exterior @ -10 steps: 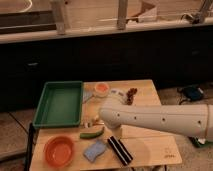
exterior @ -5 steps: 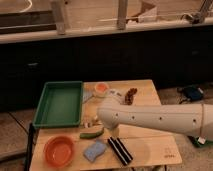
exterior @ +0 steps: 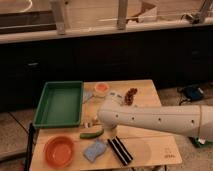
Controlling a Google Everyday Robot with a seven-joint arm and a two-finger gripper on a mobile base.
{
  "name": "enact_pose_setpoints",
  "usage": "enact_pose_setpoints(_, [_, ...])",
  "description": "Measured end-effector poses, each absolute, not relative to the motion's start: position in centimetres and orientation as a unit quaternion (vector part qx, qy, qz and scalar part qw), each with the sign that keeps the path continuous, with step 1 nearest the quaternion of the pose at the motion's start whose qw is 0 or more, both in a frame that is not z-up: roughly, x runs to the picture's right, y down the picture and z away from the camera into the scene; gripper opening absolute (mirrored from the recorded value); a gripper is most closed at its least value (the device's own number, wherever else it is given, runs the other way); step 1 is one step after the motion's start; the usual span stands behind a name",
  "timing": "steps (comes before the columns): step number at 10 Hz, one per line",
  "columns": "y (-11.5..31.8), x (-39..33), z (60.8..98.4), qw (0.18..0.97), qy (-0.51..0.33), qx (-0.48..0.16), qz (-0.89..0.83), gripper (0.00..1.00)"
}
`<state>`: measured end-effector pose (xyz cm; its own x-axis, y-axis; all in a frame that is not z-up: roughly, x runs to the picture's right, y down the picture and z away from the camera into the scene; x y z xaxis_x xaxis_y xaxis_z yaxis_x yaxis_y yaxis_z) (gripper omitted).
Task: Wipe tray with eraser
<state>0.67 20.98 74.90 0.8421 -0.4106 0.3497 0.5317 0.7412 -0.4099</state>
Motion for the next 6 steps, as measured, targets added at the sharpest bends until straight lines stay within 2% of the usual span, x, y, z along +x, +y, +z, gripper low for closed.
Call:
enact_pose_setpoints(2, [20.4,1.3,75.3,0.926,-0.107,-0.255,-0.258,0.80])
enact_pose_setpoints(6, [18.7,7.6,76.8,0.923,-0.079,-0.262,-0.269,0.80])
